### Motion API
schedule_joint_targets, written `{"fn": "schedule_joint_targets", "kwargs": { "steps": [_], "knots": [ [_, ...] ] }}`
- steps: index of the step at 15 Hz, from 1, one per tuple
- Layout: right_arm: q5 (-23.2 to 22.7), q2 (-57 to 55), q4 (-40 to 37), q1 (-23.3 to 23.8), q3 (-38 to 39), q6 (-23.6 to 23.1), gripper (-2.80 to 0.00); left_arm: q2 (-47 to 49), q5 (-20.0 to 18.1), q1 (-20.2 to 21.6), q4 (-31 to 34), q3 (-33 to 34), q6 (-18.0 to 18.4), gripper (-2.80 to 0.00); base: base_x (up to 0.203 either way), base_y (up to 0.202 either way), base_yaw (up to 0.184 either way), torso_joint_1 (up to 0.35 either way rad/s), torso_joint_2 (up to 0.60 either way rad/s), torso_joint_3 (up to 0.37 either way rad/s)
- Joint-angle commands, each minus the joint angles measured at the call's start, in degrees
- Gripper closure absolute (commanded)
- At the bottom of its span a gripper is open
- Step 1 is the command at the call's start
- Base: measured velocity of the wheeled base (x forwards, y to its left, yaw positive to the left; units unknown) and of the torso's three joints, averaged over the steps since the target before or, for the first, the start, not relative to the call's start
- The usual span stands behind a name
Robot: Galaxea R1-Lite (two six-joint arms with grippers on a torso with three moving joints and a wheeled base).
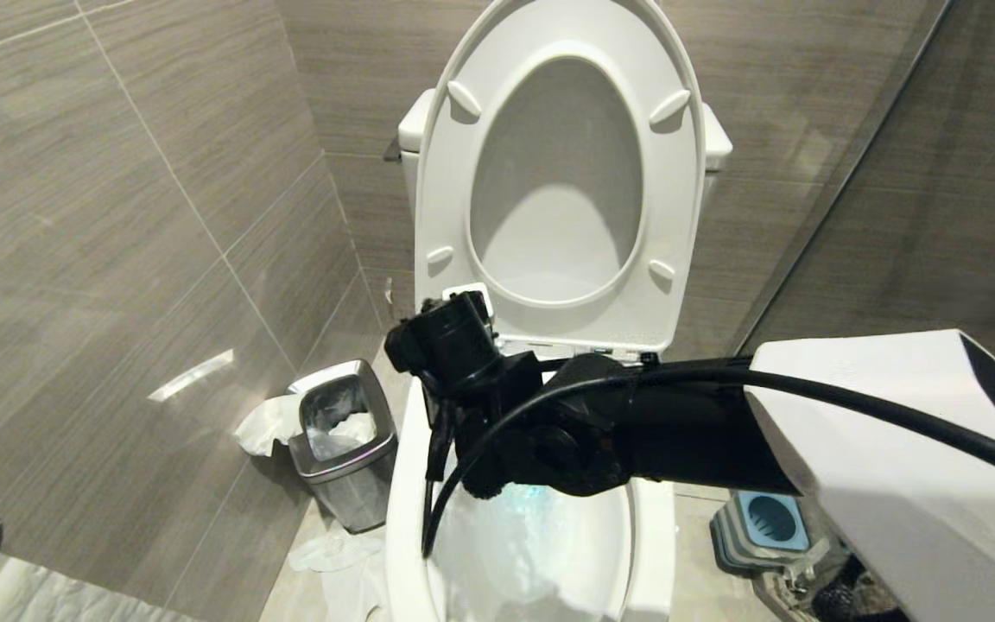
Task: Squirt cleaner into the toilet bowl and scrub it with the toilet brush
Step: Scrub the toilet bowl
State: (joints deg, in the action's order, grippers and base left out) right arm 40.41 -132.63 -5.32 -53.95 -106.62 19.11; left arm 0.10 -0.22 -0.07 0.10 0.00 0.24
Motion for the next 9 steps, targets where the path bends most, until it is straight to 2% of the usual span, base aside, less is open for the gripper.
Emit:
{"fn": "schedule_joint_targets", "kwargs": {
  "steps": [1,6,9],
  "knots": [
    [0.65,5.28,-0.09,-1.86,5.12,1.13,0.00,-0.01,-0.04,0.00,-0.01,0.00,0.02,0.00,0.000,0.000,0.000,0.000,0.00,0.000],
    [0.73,16.74,-0.70,-3.71,18.71,3.22,0.00,-0.01,-0.04,-0.01,-0.01,0.00,0.02,0.00,0.000,0.000,0.000,0.000,0.00,0.000],
    [0.80,21.67,-0.81,-1.20,25.00,3.26,0.00,-0.01,-0.04,0.01,-0.01,0.00,0.02,0.00,0.000,0.000,0.000,0.000,0.00,0.000]
  ]
}}
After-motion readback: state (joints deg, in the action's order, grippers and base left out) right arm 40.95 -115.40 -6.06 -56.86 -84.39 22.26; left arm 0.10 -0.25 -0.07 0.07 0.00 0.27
